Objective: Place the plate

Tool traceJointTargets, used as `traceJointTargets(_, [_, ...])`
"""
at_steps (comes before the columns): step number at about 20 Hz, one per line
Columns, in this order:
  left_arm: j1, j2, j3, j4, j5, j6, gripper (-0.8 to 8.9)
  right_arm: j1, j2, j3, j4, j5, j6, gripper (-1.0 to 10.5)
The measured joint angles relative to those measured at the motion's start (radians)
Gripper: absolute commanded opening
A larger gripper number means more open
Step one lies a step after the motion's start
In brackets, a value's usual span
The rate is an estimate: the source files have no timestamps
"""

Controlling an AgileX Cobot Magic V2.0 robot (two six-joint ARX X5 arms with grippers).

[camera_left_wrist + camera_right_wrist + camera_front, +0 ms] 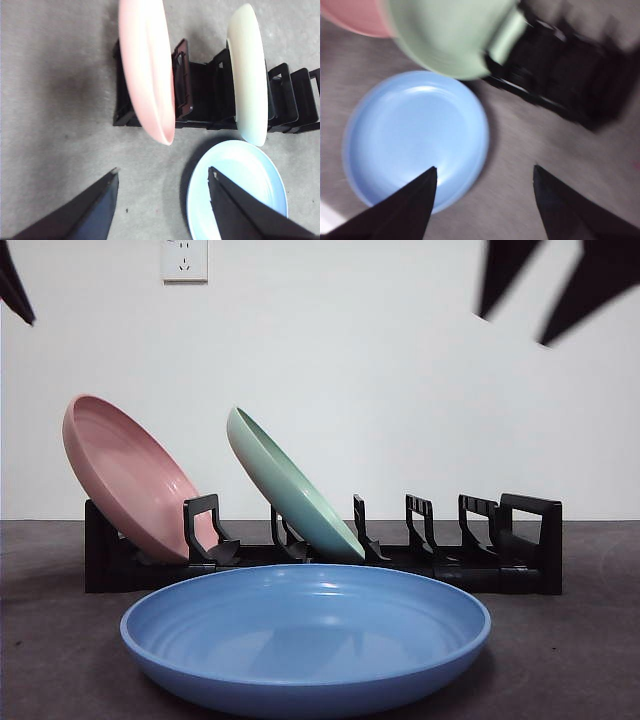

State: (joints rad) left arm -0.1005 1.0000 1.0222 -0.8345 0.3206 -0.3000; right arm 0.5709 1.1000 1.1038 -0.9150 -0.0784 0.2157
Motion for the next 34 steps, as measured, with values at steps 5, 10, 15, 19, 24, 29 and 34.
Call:
traceJointTargets(5, [-0.054,0.159,0.170,-0.008,-0.115,0.027,2.79,-0.082,0.000,0.000,-0.065,0.000,-0.005,3.0])
traceJointTargets(10, [-0.093,0.387,0.399,-0.089,-0.282,0.076,2.80,-0.087,0.000,0.000,-0.069,0.000,-0.006,3.0])
traceJointTargets(15, [-0.108,0.550,0.479,-0.100,-0.293,0.084,2.79,-0.087,0.000,0.000,-0.069,0.000,-0.010,3.0])
traceJointTargets(19, [-0.108,0.603,0.480,-0.100,-0.323,0.088,2.63,-0.087,0.000,0.000,-0.069,0.003,-0.010,3.0])
traceJointTargets(24, [-0.108,0.604,0.480,-0.100,-0.338,0.119,0.21,-0.087,0.000,0.000,-0.069,0.027,-0.010,3.0])
traceJointTargets(29, [-0.106,0.604,0.482,-0.098,-0.353,0.121,0.18,-0.087,0.000,0.000,-0.069,0.030,-0.010,3.0])
traceJointTargets(34, [-0.108,0.605,0.533,-0.159,-0.378,0.127,0.17,-0.087,0.000,0.000,-0.069,0.030,-0.010,3.0])
